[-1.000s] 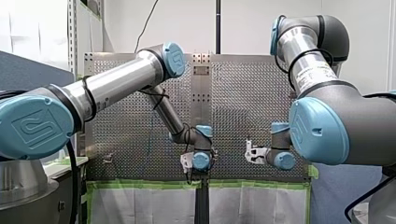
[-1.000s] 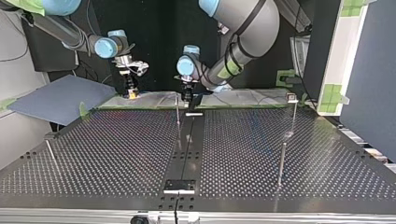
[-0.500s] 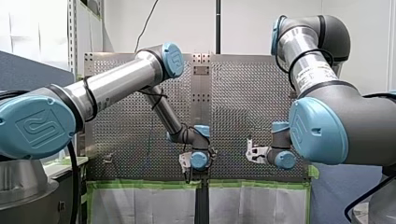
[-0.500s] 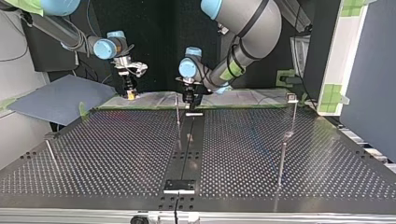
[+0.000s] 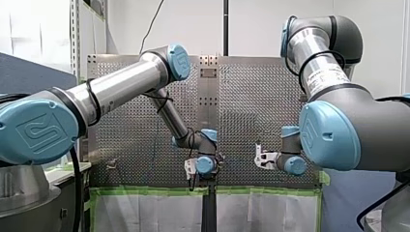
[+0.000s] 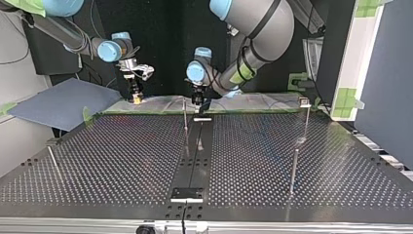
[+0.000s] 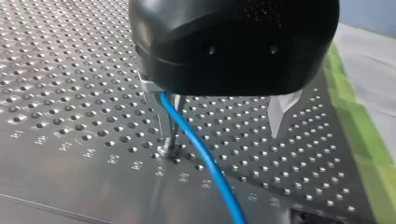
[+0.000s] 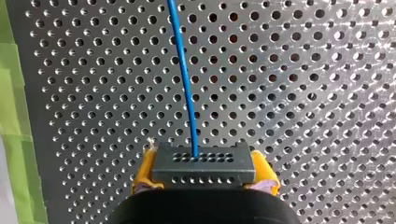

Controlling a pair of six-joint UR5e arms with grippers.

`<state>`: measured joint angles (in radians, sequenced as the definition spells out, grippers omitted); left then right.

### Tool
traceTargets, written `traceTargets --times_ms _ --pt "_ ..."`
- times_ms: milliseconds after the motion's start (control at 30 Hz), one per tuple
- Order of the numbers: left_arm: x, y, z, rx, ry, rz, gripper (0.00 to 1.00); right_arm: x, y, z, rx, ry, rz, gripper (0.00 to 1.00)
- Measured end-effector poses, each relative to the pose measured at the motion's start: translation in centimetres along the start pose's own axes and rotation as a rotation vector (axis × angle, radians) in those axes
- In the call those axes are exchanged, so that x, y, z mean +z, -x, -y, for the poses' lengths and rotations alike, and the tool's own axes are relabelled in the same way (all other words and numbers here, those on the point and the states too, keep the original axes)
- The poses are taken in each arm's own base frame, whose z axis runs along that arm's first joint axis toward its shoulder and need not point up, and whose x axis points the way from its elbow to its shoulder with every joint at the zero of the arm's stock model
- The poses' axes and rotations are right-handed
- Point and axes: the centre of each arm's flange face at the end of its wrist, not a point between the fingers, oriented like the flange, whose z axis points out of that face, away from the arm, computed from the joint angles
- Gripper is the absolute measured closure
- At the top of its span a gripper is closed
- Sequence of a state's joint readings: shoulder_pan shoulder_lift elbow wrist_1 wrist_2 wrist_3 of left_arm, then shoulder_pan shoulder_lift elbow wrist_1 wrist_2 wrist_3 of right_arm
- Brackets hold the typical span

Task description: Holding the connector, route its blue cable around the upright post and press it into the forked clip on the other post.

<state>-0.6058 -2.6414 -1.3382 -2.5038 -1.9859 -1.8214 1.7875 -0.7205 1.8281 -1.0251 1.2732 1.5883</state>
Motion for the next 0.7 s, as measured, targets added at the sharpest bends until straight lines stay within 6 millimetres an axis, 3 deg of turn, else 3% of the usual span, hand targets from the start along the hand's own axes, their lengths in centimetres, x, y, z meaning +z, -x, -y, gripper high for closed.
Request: traceTargets --times_ms 300,700 --pt "-1.6 0.1 0.0 0.032 0.0 -0.033 0.01 -0.1 0.0 0.0 0.0 0.0 0.005 1.0" --pt "-3.7 3.3 0.1 -0.001 -0.024 0.027 0.01 -0.1 0.1 0.2 0.0 -0.004 0.009 1.0"
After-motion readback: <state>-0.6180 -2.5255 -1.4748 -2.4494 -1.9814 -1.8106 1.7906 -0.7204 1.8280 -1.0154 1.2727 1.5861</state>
